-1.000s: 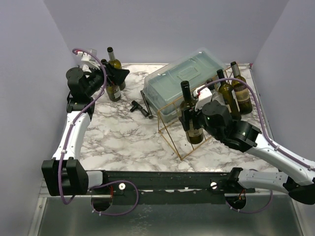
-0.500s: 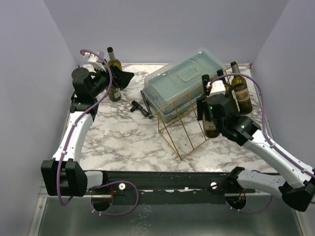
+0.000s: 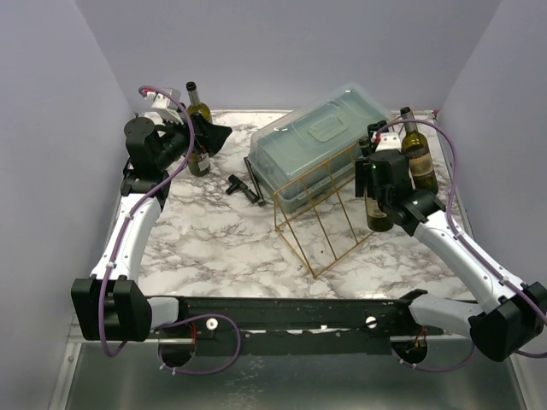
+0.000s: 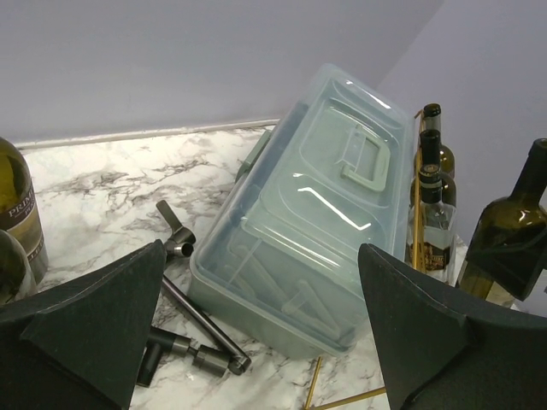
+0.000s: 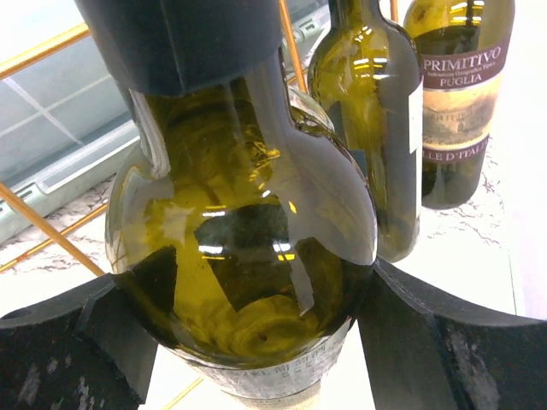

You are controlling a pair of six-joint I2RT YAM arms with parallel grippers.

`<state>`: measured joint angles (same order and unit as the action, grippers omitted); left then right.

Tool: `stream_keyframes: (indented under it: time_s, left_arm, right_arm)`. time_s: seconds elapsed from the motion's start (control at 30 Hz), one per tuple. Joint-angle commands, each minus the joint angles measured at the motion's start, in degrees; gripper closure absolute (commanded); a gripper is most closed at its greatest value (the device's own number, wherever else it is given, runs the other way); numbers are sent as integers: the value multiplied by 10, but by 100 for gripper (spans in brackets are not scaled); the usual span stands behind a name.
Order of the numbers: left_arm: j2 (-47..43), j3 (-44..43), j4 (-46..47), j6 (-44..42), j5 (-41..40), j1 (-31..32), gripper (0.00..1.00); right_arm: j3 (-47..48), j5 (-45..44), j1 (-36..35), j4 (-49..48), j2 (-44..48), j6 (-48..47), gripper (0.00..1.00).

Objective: Put the wine bottle on the wine rack

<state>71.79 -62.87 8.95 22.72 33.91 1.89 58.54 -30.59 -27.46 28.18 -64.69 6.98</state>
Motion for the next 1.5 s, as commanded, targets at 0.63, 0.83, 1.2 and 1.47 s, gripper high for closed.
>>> stream_keyframes:
  time_s: [0.63,0.83,1.2,1.47]
  left_arm:
    - [-10,-15,-4,-5,-6,2,4]
    - [-7,-14,-4,-4,-5,2,4]
    - [-4,-15,-4,-2,-5,3,4]
    - [-2,-15,-4,-1,-3,6,4]
  right_arm:
    - [-101,75,7,-206,-56,-21,99]
    - [-104,78,8,-200,-71,-13,99]
    - [-136,110,8,-201,-57,2,77]
    - [-145,112,8,-200,-44,4,44]
